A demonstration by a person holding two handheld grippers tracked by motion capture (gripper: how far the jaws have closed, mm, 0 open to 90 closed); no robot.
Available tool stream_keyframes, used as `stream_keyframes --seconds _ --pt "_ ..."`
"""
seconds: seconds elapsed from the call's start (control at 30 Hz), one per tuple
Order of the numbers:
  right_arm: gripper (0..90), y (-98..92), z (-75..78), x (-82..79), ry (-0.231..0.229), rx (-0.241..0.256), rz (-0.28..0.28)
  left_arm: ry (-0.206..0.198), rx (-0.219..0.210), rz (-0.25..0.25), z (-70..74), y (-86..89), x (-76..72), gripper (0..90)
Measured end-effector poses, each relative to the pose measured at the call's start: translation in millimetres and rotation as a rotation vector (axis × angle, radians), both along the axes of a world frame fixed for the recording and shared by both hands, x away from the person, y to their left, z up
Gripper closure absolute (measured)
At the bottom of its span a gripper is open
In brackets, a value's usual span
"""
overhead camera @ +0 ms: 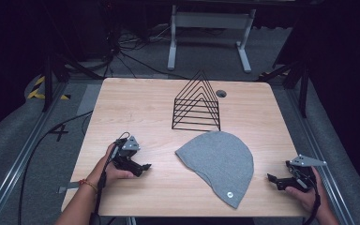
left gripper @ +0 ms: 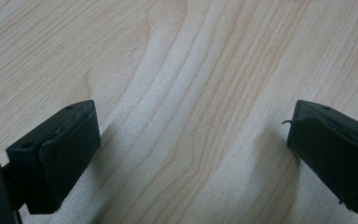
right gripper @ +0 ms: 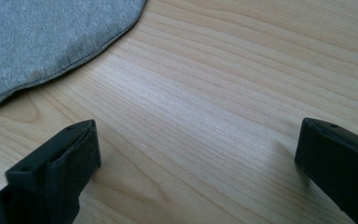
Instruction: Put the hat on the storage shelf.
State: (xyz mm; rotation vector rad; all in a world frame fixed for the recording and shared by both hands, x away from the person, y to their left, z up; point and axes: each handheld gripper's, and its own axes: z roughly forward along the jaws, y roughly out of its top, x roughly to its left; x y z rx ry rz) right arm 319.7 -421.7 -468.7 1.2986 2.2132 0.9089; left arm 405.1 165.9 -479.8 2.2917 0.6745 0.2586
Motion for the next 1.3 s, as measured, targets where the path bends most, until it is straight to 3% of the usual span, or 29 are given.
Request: stream_keyframes --seconds 0.1,0.3,0.37,0.43,0.5,0.57,0.6,0.77,0.87,0.93,1.0,1.13,1.23,1.27,1.3 --pt "0.0 0.1 0.1 0.1 0.001 0.000 -0.001 0.002 -0.009 0.018 0.3 0.4 -1.4 5.6" --pt "2.7 0.4 0.5 0.1 -0.001 0.004 -0.016 -0.005 -0.032 0.009 3.1 4.2 -0.9 20.9" --pt "16.2 -2.2 1.3 -1.0 -0.023 0.014 -0.036 -0.013 -0.026 -0.015 4.6 1.2 -1.7 30.4" --pt "22.9 -4.7 2.3 -1.6 -0.039 0.023 -0.041 -0.025 -0.014 -0.040 5.8 -3.0 -2.0 32.3" --pt "37.9 -5.6 4.0 -1.7 -0.048 0.037 -0.033 -0.048 0.009 -0.076 8.2 -7.8 -3.4 40.1" --pt "41.7 -3.5 7.3 -2.6 -0.052 0.054 -0.016 -0.054 0.014 -0.101 10.1 -11.5 -4.5 42.2" --pt "45.0 -0.9 9.4 -3.1 -0.056 0.058 -0.006 -0.033 0.007 -0.113 11.7 -12.2 -3.8 42.5" --pt "51.8 19.4 22.4 -5.7 -0.072 0.079 0.065 -0.043 -0.074 -0.091 25.0 -11.8 -1.8 39.0" --pt "53.5 36.7 30.9 -5.5 -0.073 0.076 0.115 -0.001 -0.143 -0.105 34.6 -16.9 3.7 37.7" --pt "53.6 49.0 37.1 -4.3 -0.070 0.085 0.143 0.003 -0.186 -0.114 43.6 -22.7 6.8 37.2" --pt "54.9 59.1 41.7 -3.6 -0.075 0.098 0.164 -0.023 -0.170 -0.128 51.3 -31.9 8.7 37.2" --pt "60.6 84.3 43.5 1.7 -0.068 0.070 0.185 -0.061 -0.130 -0.173 59.3 -62.5 17.1 38.2" --pt "66.9 95.1 40.0 2.9 -0.051 0.058 0.197 -0.070 -0.104 -0.191 51.4 -83.7 25.9 41.5" --pt "66.9 95.1 40.0 2.9 -0.051 0.058 0.197 -0.070 -0.104 -0.191 51.4 -83.7 25.9 43.5" --pt "71.5 101.2 34.8 1.1 -0.046 0.034 0.208 -0.054 -0.085 -0.198 43.0 -95.6 31.1 45.3"
